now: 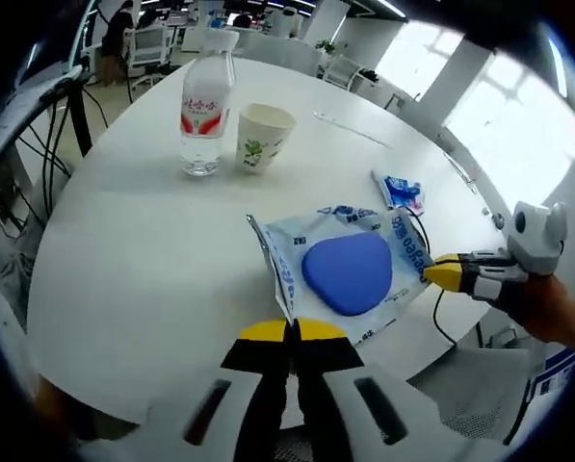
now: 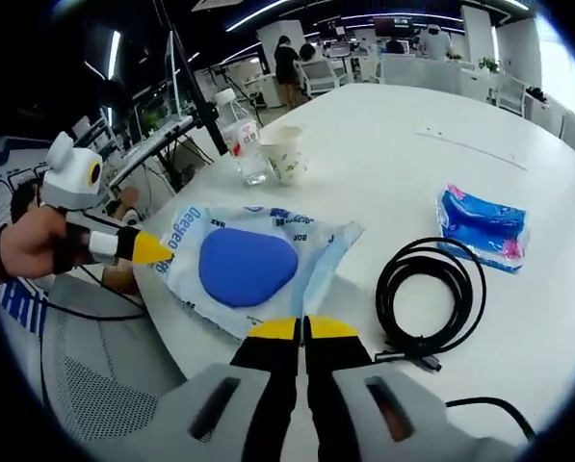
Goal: Arrange the tabletop items into an orderly group along one side of the table until the central work area is clear of visible clutter.
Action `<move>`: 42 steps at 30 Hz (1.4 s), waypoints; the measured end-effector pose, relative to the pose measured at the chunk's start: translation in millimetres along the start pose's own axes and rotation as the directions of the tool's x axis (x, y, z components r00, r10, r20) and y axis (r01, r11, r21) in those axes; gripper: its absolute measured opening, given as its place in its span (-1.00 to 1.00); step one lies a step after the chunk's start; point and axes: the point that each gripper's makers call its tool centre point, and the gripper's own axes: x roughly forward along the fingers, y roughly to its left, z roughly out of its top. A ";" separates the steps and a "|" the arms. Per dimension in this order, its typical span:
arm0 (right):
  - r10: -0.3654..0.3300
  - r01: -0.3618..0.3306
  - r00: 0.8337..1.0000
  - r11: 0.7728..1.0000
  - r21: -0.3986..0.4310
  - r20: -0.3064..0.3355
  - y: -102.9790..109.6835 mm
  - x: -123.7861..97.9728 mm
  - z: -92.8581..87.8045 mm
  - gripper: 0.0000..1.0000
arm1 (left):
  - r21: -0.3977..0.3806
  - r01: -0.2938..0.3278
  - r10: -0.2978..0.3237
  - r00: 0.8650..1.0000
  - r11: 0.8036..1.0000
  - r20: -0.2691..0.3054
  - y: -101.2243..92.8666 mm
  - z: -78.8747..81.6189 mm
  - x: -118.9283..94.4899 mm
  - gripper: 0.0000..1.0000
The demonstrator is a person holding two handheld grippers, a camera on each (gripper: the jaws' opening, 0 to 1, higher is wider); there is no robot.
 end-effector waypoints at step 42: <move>-0.080 0.078 0.995 0.996 -0.037 -0.055 -111.7 61.3 64.4 -1.00 | 0.081 0.051 -0.047 0.997 0.995 -0.056 -29.3 55.6 101.2 -1.00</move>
